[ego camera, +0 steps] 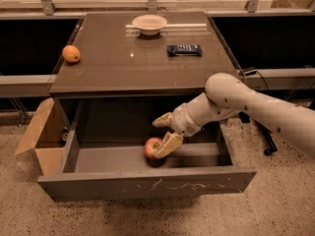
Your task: Pick apple from top drawer and place on counter
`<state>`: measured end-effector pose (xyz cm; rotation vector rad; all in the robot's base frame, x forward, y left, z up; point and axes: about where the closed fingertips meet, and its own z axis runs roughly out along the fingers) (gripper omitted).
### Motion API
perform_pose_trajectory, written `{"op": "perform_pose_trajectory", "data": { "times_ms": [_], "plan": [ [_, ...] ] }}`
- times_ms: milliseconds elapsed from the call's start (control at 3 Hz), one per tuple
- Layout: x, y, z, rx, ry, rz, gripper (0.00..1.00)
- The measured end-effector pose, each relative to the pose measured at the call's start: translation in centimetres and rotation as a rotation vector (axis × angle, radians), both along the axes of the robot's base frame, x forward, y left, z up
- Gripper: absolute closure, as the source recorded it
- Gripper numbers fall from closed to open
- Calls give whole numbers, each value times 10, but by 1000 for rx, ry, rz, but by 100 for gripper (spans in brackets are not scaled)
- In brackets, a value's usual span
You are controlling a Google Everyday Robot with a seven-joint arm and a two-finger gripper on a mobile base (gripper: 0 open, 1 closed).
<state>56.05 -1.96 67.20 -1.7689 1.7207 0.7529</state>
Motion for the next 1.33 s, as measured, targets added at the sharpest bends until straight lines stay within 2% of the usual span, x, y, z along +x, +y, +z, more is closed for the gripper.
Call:
{"op": "perform_pose_trajectory", "data": {
  "times_ms": [333, 1000, 1333],
  "plan": [
    [-1, 5, -10, 10, 21, 12, 20],
    [-5, 12, -32, 24, 68, 27, 23],
    [-6, 12, -45, 23, 88, 30, 36]
  ]
}}
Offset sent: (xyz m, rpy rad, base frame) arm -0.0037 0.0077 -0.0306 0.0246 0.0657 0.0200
